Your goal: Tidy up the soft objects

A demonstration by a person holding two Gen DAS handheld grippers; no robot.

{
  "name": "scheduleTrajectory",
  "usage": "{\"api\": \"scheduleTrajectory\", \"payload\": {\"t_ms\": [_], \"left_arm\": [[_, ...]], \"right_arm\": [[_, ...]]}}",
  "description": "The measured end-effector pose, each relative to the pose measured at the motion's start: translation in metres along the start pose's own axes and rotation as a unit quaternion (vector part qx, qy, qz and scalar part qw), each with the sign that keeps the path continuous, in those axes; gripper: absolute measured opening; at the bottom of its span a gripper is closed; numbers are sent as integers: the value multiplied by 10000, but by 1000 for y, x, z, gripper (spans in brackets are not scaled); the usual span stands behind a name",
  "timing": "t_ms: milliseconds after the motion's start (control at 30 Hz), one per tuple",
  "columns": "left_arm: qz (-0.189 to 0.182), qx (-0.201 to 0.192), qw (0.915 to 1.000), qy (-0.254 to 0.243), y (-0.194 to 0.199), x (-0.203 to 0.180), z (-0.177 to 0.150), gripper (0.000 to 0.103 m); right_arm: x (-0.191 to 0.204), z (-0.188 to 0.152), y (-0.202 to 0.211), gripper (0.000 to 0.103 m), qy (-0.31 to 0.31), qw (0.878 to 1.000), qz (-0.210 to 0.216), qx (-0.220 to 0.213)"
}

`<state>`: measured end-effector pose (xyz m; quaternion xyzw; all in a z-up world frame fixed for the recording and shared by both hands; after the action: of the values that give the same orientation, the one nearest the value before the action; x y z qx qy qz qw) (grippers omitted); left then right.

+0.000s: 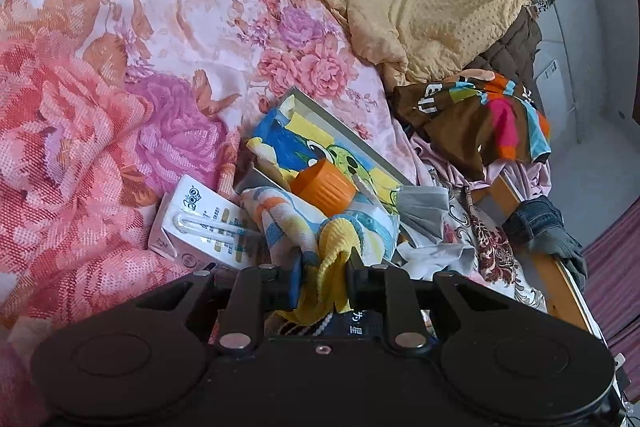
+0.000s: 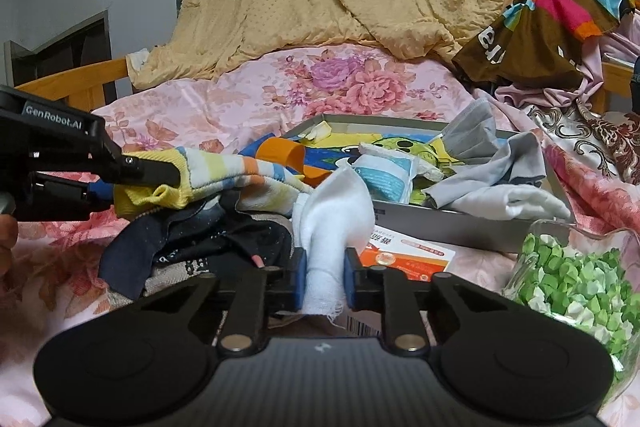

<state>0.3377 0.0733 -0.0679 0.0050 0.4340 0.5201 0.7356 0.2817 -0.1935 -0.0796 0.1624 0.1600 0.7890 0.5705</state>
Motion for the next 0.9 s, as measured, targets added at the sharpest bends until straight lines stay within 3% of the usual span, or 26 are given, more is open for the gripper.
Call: {"api": "scheduleTrajectory", "payload": {"t_ms": [567,700,900], "left_arm": [[-35,-404,9992,-38,28,-15,9,21],[49,-592,9982,-121,51,-20,-3,21],[72,-715,9971,265,87,-17,-35,20]], "right_arm": [[-10,8,12,11,-283,9995,-135,-98],[-12,14,27,11,-391,9989,-89,-238],[-10,23,55,10,-369,9980,20,-512]]}}
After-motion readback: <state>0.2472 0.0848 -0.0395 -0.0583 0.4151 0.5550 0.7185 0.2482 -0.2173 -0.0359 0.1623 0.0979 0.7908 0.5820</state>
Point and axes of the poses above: each gripper's, at about its wrist camera, not at the fingertips, and y roughly against the way its jaws point, x to its left, z to its top, the point moved 2 cm from there along -y, roughly the way its jaws point, and after that the axes turned 3 degrees about z, right-handed, at the moved point
